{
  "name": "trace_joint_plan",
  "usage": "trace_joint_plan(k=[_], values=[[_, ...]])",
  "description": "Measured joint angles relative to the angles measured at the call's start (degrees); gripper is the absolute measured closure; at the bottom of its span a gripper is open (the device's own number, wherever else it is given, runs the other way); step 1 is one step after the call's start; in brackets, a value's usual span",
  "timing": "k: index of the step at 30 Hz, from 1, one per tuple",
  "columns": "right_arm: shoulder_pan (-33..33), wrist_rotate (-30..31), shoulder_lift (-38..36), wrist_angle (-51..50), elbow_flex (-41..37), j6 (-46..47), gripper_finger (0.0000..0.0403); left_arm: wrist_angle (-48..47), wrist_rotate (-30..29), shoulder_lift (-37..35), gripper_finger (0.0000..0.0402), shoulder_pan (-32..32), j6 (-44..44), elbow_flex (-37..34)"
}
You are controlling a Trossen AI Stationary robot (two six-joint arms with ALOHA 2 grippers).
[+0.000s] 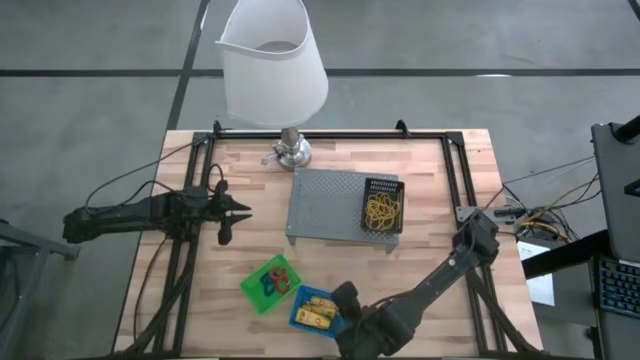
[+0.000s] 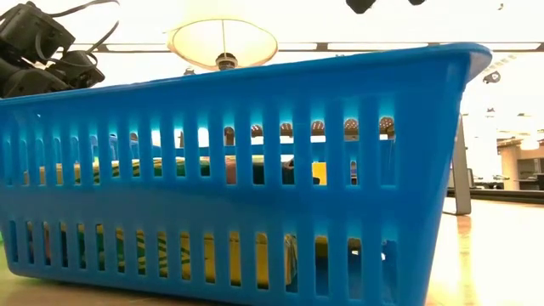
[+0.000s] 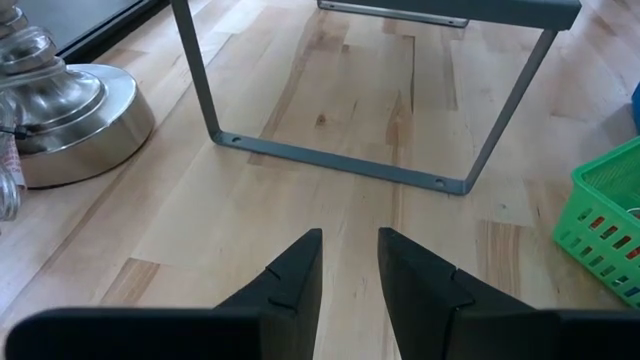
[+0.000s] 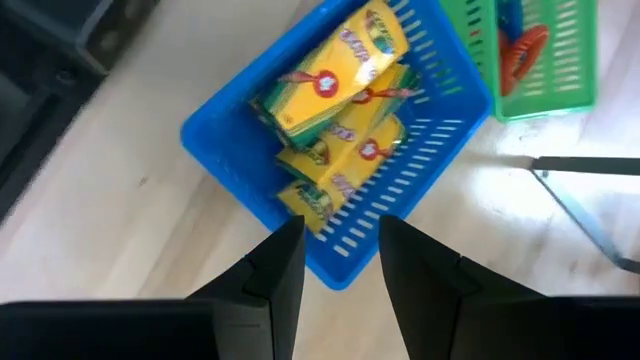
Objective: Pick & Place Office Desk Supplies
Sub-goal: Put the blue basket on the shelf
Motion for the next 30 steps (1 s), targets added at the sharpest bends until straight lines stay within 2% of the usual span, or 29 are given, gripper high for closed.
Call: trace_joint_plan(k=[7,11,25,30], values=[[-0.11,-6.31,1.17,0.5,-0.57,-1.4,0.0277,0.0,-0.02,0.0,0.0296,-0.02,0.0,0.0],[-0.11,-7.65,1.88,1.63,-0.41,-5.48,0.028,0.0,-0.02,0.0,0.0296,-0.01,0.0,0.0],[-0.34,-7.73,5.06,3.4,-1.23,-16.22,0.0289,0.0,-0.02,0.0,0.0296,-0.02,0.0,0.0],[-0.7,-7.79,6.26,3.92,-1.27,-16.88,0.0291,0.01,0.0,0.0,0.0296,0.0,0.0,0.01]])
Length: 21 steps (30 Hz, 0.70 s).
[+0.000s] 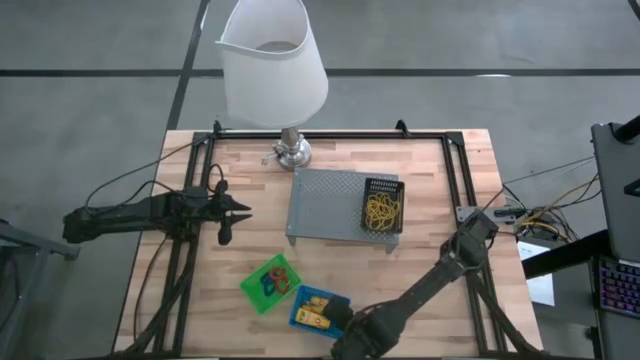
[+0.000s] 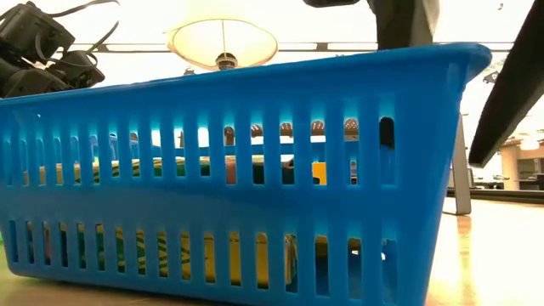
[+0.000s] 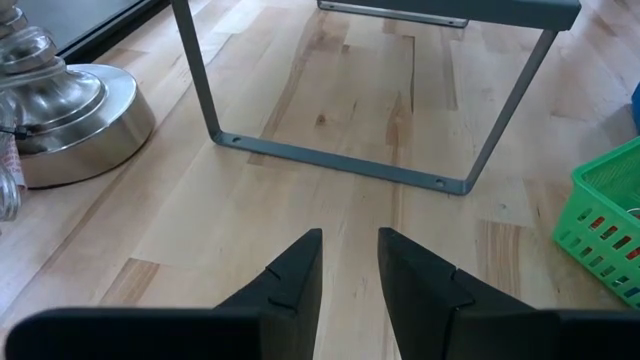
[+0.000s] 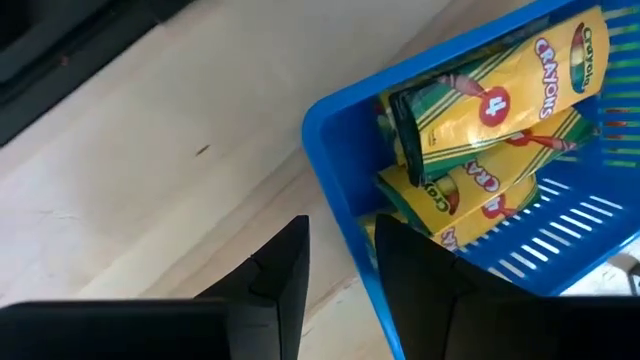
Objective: Pick & Place Office Desk Supplies
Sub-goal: Put the blue basket on the shelf
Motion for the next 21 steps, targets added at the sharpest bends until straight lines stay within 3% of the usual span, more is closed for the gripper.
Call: trace_joint_plan(k=[21], values=[[-2.32,1.05,0.8,0.09,-0.11,5.22,0.0296,-0.01,-0.01,0.0,0.0295,-0.02,0.0,-0.01]])
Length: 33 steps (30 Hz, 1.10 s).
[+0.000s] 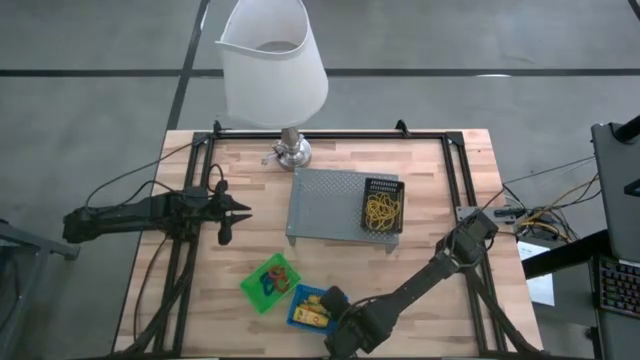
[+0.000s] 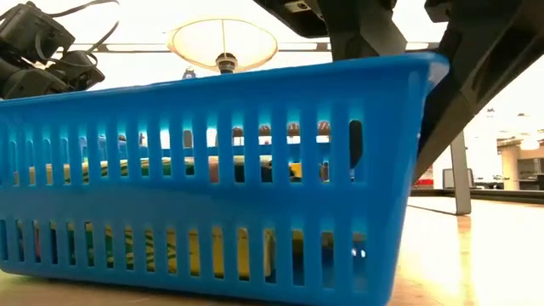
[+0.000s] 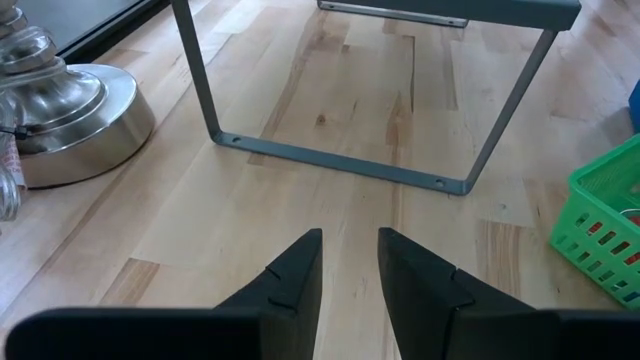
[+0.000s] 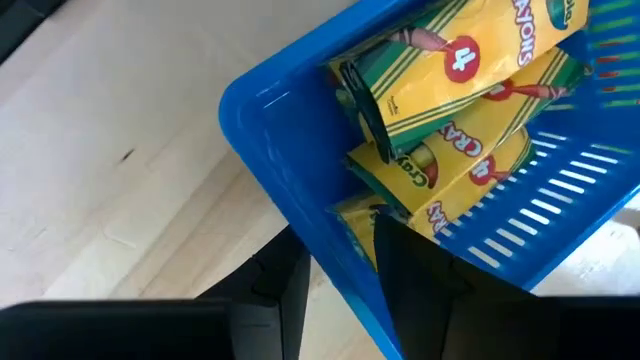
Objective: Pick & Place Office Desk Supplies
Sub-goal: Put the blue basket on the shelf
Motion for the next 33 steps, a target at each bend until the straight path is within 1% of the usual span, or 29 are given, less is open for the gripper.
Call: trace_joint_plan(k=[3,9,13,17,24,30,33], values=[[0.0,0.0,0.0,0.0,0.0,0.0,0.0308,0.0,0.0,0.0,0.0295,0.01,0.0,0.0],[0.02,-0.2,-0.08,0.0,0.0,1.62,0.0349,0.0,-0.01,0.0,0.0295,0.02,0.0,0.0],[-0.02,-2.64,-0.09,-0.05,0.0,3.44,0.0372,0.02,-0.01,0.0,0.0295,0.02,0.0,0.0],[0.11,-3.6,-0.09,-0.07,0.0,3.48,0.0388,0.01,0.0,0.0,0.0295,0.02,0.0,0.0],[0.1,-5.53,-0.13,-0.1,0.0,4.65,0.039,0.0,0.01,0.0,0.0295,0.0,0.0,0.0],[0.13,-5.85,-0.14,0.89,0.0,13.49,0.039,0.01,0.0,0.0,0.0295,0.0,0.0,0.0],[0.13,-5.79,-0.22,2.04,0.0,15.98,0.039,0.0,-0.01,0.0,0.0295,0.02,0.0,0.0]])
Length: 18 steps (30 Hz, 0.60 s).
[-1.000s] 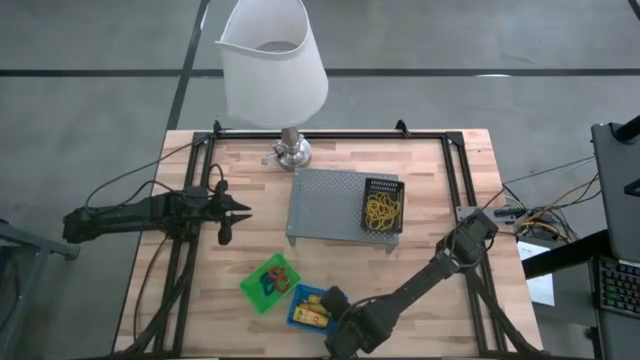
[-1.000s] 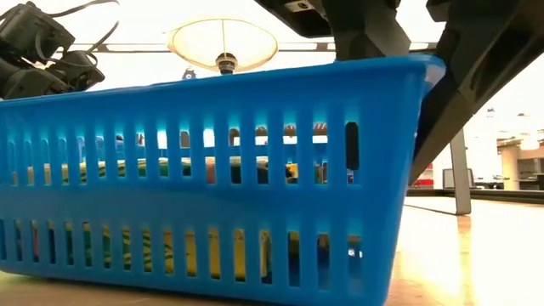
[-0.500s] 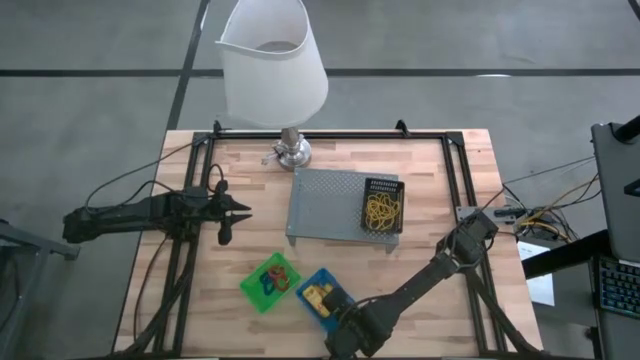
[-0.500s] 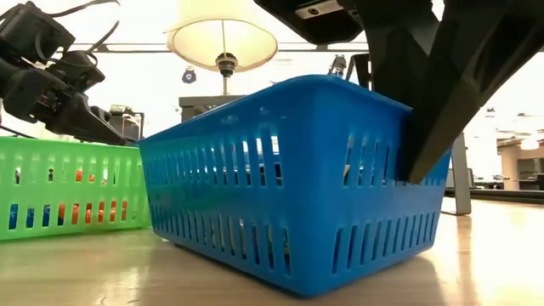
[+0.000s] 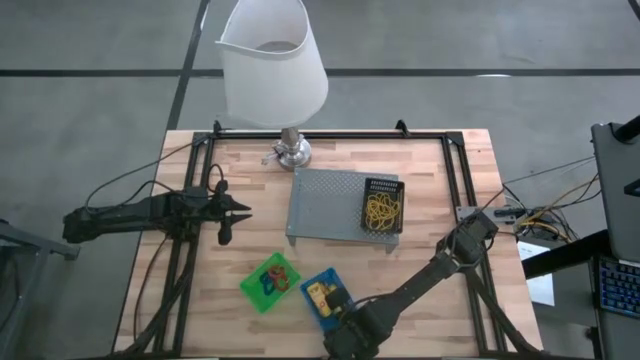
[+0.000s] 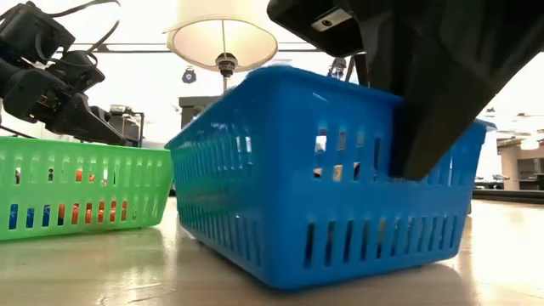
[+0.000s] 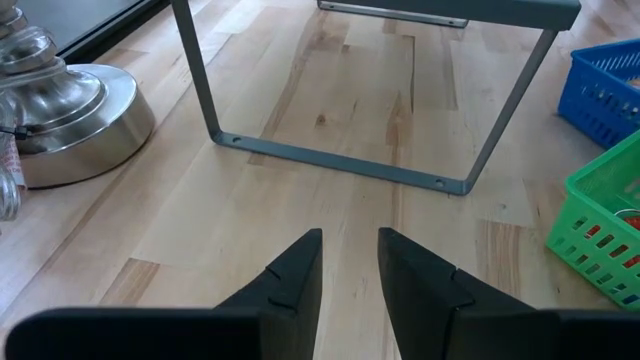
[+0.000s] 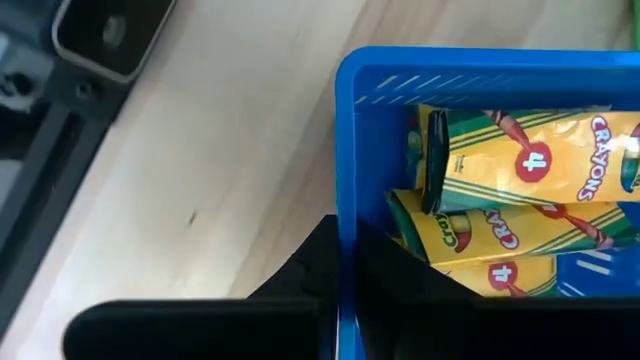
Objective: Pick & Place Office Desk Supplies
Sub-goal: Put the blue basket on the shelf
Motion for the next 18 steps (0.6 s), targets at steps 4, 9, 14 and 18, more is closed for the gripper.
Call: trace_joint_plan(k=[4,9,14,18], values=[[0.0,0.19,-0.13,1.17,0.0,2.66,0.039,0.01,0.0,-0.01,0.0295,-0.02,0.0,0.0],[0.16,2.53,-0.16,1.59,0.39,8.4,0.039,0.0,0.0,-0.02,0.0295,0.0,0.0,0.0],[0.68,6.23,-0.2,0.87,0.39,10.15,0.039,0.01,0.01,-0.02,0.0295,0.0,0.0,0.0],[0.68,6.33,-0.22,-0.73,0.39,9.76,0.039,0.02,0.0,-0.02,0.0295,-0.01,0.0,0.0]])
